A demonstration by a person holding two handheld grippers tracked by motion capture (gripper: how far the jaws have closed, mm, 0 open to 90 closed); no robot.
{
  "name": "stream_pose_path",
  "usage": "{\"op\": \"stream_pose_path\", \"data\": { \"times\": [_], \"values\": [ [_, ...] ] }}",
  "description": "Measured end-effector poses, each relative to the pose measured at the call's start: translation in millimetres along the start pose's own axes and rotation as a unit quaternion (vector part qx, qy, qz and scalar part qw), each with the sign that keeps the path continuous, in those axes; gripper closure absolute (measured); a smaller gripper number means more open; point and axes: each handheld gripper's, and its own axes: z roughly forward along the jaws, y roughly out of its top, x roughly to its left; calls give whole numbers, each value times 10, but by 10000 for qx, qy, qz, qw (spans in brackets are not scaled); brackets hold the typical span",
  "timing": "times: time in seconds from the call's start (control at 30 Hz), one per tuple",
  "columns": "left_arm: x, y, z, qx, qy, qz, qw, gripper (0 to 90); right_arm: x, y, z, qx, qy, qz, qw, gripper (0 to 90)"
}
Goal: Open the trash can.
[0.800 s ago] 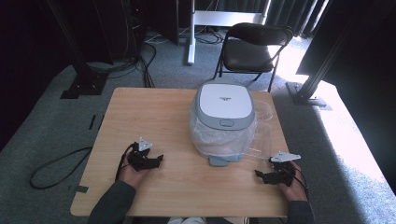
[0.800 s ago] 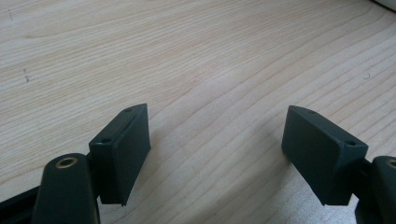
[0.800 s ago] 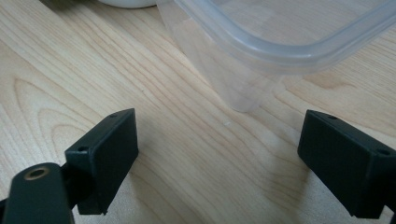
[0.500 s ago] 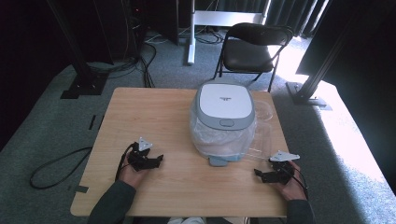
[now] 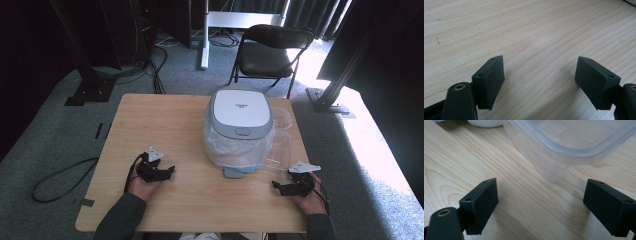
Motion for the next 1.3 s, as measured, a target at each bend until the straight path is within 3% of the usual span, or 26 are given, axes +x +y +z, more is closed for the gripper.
{"op": "stream_pose_path", "data": {
  "times": [0.17, 0.4, 0.8, 0.93, 1.13, 1.3],
  "values": [
    [17, -8, -13, -25, -9, 7, 10000, 311, 0, -2, -3, -9, -16, 20, 10000, 129],
    [22, -12, -12, -49, -31, 29, 10000, 310, 8, 18, -86, 77, -127, 7, 9999, 314],
    [22, -12, -11, -49, -39, 34, 10000, 308, -34, 134, -328, -250, -363, 118, 9990, 330],
    [22, -12, -11, -51, -37, 32, 10000, 309, -39, 182, -391, -311, -410, 87, 9986, 385],
    [21, -12, -11, -54, -35, 32, 10000, 309, -42, 242, -492, -379, -382, 46, 9985, 446],
    [20, -13, -11, -53, -31, 29, 10000, 309, -36, 336, -564, -497, -305, -26, 9983, 446]
  ]
}}
